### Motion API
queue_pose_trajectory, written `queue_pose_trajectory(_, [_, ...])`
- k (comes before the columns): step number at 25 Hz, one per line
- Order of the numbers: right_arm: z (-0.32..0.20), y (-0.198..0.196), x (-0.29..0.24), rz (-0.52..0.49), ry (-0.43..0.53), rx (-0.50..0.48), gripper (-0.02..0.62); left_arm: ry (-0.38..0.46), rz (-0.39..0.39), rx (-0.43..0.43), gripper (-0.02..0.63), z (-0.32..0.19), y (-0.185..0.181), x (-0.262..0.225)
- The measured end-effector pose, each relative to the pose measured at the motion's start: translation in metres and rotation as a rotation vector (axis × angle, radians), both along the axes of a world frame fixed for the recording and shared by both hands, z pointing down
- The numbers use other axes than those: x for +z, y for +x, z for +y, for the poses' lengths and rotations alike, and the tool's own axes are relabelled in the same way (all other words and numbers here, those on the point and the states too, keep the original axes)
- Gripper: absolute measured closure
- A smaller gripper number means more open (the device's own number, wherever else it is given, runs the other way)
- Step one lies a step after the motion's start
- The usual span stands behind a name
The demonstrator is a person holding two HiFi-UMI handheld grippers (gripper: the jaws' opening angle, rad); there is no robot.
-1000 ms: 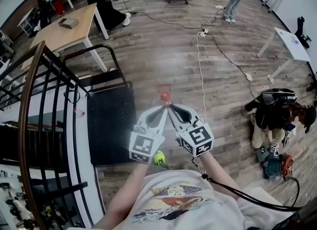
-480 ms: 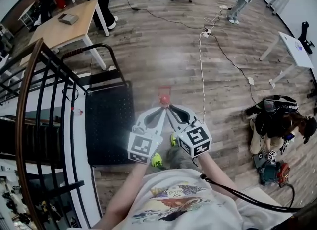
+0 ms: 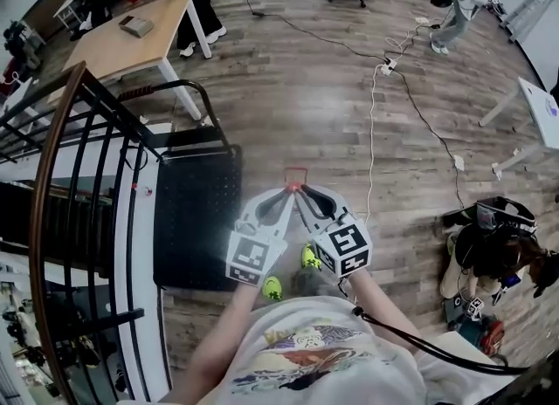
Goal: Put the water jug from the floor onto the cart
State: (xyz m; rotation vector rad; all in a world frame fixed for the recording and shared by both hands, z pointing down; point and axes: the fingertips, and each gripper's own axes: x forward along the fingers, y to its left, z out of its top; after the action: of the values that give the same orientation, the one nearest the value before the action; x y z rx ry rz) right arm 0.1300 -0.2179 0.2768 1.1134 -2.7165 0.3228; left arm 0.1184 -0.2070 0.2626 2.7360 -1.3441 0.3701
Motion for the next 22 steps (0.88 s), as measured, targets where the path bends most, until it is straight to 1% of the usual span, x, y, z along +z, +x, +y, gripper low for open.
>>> queue_pose_trajectory(4, [-0.033,0.013,0.01,0.005,-0.008,-0.017,0.563,-0.018,-0.025,-0.02,0.594,-0.034,0.012,0.013])
queue_pose_trajectory(6, [-0.05,0.017,0.016,0.001,-0.006,-0.034,0.563,-0.012,-0.029,-0.033,0.594,-0.052,0.017,0.018])
queue_pose_trajectory(10, [-0.078,0.021,0.026,-0.024,0.029,-0.082,0.562,0.053,0.014,-0.062,0.594,-0.086,0.021,0.025])
queue_pose_trajectory(14, [-0.105,0.025,0.045,-0.003,0.027,-0.104,0.563,0.06,0.025,-0.091,0.594,-0.115,0.025,0.044])
queue_pose_trajectory(18, [-0.126,0.031,0.064,-0.015,0.027,-0.093,0.563,0.067,0.064,-0.102,0.594,-0.134,0.03,0.06])
queue_pose_trajectory(20, [-0.135,0.032,0.076,-0.019,0.023,-0.083,0.563,0.064,0.055,-0.093,0.594,-0.142,0.031,0.072])
queue_pose_trajectory(22, [-0.142,0.029,0.092,-0.016,0.016,-0.075,0.563,0.062,0.019,-0.08,0.594,-0.149,0.03,0.088])
